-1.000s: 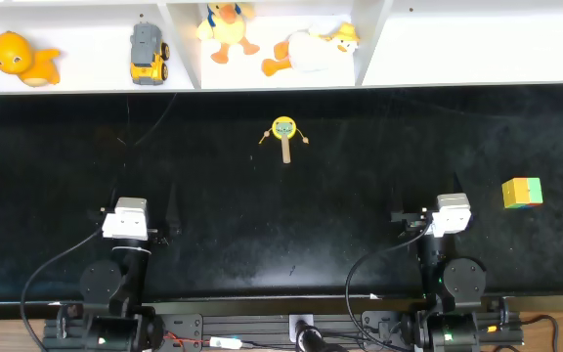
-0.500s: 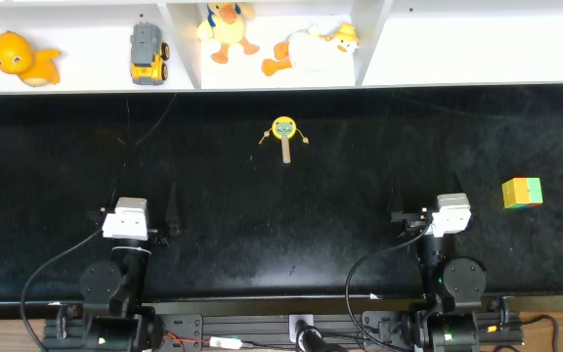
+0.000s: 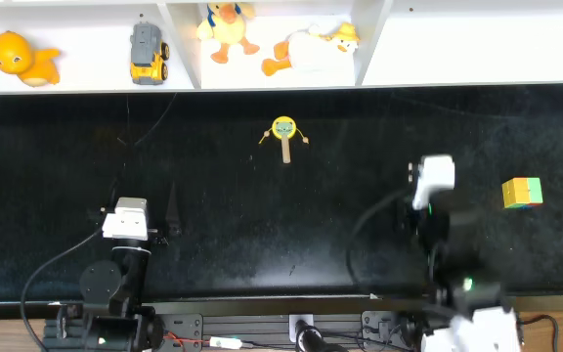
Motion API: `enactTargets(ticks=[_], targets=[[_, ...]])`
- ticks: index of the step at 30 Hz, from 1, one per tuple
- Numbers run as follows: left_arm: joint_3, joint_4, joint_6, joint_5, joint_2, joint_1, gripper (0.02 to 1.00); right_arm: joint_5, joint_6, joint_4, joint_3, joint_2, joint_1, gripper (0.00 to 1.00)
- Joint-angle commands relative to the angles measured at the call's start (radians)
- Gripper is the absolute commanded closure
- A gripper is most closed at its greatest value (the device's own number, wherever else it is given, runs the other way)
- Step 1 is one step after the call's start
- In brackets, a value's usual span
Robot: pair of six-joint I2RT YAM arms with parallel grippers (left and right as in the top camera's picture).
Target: Store Toys
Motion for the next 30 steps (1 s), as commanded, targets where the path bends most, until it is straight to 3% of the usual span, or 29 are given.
enactTargets(ticks=[1,9,15,30], targets=[[-0.003,-0.002,0.022,-0.005,-0.01,0.007,0.023,0.053,0.286,-0.201,0.337,0.349,0.105,0.007],[-0.003,-0.002,0.022,-0.005,-0.01,0.007,0.02,0.298,0.561,-0.191,0.602,0.806,0.425,0.003],[-0.003,-0.002,0.022,-0.005,-0.01,0.007,0.02,0.301,0.63,-0.043,0.666,1.032,0.55,0.003],[-0.003,-0.002,0.022,-0.005,-0.01,0.007,0.02,0.249,0.678,0.111,0.698,1.221,0.558,0.009]])
